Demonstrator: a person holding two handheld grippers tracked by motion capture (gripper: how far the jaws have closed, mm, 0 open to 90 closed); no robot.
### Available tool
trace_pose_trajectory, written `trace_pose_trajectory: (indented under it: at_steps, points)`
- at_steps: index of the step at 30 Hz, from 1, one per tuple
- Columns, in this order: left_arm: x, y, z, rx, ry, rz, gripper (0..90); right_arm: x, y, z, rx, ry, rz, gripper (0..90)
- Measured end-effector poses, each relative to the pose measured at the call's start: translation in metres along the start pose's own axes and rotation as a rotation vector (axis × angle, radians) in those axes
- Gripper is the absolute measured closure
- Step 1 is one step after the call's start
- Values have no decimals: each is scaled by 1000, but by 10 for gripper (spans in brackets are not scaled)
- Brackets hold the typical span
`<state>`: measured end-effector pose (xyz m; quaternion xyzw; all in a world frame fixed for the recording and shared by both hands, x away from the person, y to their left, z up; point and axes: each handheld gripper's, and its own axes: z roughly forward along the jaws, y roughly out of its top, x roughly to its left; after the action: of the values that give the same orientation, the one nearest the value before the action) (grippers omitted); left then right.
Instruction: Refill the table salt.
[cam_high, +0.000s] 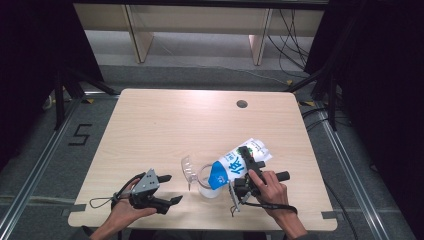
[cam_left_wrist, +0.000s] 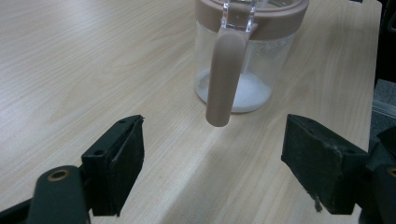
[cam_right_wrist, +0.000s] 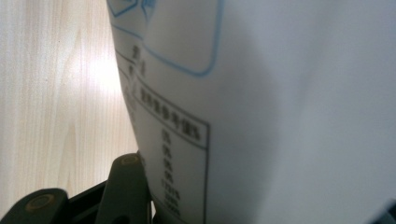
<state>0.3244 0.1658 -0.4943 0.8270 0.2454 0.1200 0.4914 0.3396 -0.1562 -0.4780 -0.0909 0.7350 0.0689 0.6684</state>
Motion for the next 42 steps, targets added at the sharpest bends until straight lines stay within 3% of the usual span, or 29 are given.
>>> trace_pose_trajectory:
  at_steps: [8,9,10,12,14,16,18,26,28,29,33,36,42]
  points:
    - [0,0,0,-2,1,0,207,0,0,0,-4,-5,-8,527]
    - [0,0,0,0,0,0,208,-1,0,0,-6,-3,-21,527]
    - [0,0,0,0,0,0,207,-4,1,0,-9,-6,-65,527]
    - [0,0,0,-4,3,0,207,-2,1,-1,7,2,-43,527]
    - [0,0,0,-4,3,0,207,-5,1,0,-12,-14,-73,527]
    - [0,0,0,0,0,0,207,-1,1,-1,9,6,-30,528]
    - [0,0,0,-2,2,0,207,-2,1,-1,9,10,-50,529]
    - [0,0,0,-4,3,-1,207,-1,1,-1,11,4,-39,530]
    - [0,0,0,-4,2,-1,207,-5,2,-1,-13,-18,-89,532]
    - [0,0,0,-1,0,0,207,-2,1,0,-2,-9,-54,533]
    - [0,0,0,-3,1,-1,208,1,1,-1,11,0,-30,534]
    - [0,0,0,0,0,-1,208,-2,2,-1,5,1,-58,534]
    - [0,0,0,-4,3,0,207,0,1,0,-18,-24,-38,535]
